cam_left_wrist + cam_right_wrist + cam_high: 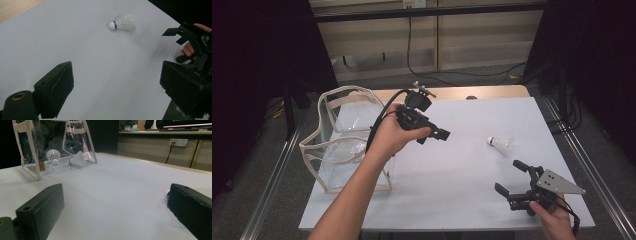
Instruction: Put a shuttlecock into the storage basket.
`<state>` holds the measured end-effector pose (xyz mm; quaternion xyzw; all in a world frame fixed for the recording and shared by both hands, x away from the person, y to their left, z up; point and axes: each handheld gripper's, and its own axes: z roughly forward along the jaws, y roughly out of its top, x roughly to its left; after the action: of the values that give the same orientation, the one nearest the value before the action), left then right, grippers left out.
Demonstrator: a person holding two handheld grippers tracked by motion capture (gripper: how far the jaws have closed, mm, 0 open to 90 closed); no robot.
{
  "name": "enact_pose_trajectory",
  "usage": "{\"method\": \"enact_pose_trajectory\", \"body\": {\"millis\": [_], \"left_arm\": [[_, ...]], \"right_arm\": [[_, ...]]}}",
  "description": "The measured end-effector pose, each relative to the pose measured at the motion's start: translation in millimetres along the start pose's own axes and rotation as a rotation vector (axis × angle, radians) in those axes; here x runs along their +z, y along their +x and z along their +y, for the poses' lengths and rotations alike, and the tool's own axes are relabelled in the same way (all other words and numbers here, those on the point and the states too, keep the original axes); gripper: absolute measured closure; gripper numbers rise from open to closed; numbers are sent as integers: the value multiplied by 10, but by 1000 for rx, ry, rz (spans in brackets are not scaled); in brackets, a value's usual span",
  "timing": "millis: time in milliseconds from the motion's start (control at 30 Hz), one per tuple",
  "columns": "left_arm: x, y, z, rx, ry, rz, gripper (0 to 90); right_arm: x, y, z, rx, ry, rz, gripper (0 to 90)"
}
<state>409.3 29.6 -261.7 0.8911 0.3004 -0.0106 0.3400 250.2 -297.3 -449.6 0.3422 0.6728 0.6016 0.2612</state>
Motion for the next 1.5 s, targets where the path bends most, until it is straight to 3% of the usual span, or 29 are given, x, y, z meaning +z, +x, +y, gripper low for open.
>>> {"method": "enact_pose_trajectory", "body": {"millis": [367,567,633,833,967,1500], "left_arm": [[256,-10,-103,8,7,-29,79],[362,34,-181,-11,3,-42,61],[399,32,-204,-4,8,-29,62],[503,50,-255,-6,-11,-41,62],[570,27,-275,14,-3,-38,62],[811,7,-374,28,-17,-85,61]], "right_arm": [[5,3,0,3,3,3,6],[5,6,4,3,1,4,6],[8,4,3,3,2,2,6],[14,3,3,6,1,3,6],[12,-4,1,6,2,3,6],[9,-13,3,7,-1,-1,6]]}}
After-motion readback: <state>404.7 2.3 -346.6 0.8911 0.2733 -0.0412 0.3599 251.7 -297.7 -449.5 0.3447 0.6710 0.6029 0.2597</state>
